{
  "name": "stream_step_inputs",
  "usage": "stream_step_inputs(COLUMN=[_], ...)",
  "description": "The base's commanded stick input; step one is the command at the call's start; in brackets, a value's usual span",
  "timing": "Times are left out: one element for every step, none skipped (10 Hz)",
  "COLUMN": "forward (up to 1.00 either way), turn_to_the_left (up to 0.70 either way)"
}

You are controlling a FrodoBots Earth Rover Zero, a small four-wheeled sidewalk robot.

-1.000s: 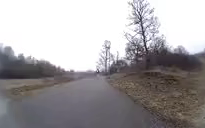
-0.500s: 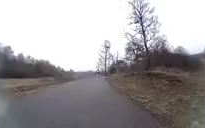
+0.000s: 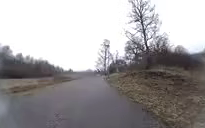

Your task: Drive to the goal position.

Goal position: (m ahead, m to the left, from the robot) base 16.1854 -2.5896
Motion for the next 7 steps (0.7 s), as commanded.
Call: stream_step_inputs(forward=[0.70, 0.70, 0.70, 0.70, 0.70, 0.70, 0.70], turn_to_the_left=[0.00, 0.00, 0.00, 0.00, 0.00, 0.00, 0.00])
